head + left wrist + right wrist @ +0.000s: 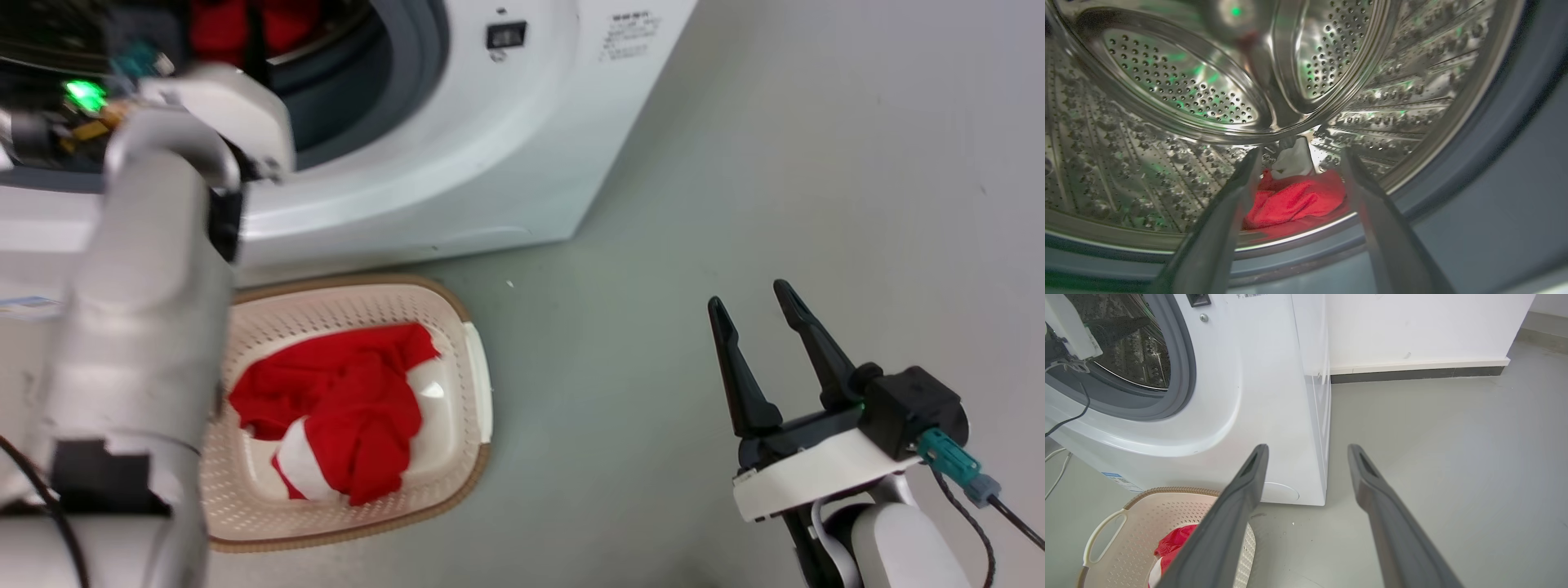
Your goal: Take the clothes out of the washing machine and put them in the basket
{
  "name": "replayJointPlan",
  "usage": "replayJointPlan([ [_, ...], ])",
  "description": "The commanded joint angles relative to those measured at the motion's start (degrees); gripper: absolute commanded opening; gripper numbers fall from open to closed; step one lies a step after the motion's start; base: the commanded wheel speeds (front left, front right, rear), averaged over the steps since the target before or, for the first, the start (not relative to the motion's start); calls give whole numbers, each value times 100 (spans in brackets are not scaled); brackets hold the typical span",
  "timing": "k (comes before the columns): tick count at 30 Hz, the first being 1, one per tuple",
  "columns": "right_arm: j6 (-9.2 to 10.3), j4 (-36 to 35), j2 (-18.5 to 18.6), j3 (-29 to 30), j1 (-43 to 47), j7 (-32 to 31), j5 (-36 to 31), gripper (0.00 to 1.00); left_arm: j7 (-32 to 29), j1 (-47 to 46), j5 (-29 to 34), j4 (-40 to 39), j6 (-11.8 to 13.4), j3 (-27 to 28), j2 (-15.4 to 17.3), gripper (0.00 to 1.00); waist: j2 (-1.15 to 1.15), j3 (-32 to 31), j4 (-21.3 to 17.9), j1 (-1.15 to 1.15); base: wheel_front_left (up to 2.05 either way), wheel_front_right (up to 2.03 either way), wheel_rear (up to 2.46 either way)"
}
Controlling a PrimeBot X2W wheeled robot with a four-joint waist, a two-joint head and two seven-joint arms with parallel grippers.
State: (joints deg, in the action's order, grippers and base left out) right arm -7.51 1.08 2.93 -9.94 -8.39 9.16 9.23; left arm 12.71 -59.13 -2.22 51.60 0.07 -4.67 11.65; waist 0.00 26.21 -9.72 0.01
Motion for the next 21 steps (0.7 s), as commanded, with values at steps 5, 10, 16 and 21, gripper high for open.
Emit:
replayJointPlan([
  [5,4,156,-12,-205,-273,182,181,100,-346,-998,133,568,-82,-51,510,100,0,808,-551,-1,0,0,0],
  [10,4,237,-12,-438,-429,311,320,100,-802,-1744,303,973,-283,-219,943,100,0,1202,-836,-1,0,0,0],
  [16,4,309,-13,-727,-546,446,525,100,-1620,-2436,568,1398,-514,-553,1350,100,0,1534,-1146,-1,0,0,0],
  [21,4,353,-13,-888,-609,515,681,100,-2544,-2945,720,1722,-645,-789,1627,100,0,1755,-1343,-1,0,0,0],
])
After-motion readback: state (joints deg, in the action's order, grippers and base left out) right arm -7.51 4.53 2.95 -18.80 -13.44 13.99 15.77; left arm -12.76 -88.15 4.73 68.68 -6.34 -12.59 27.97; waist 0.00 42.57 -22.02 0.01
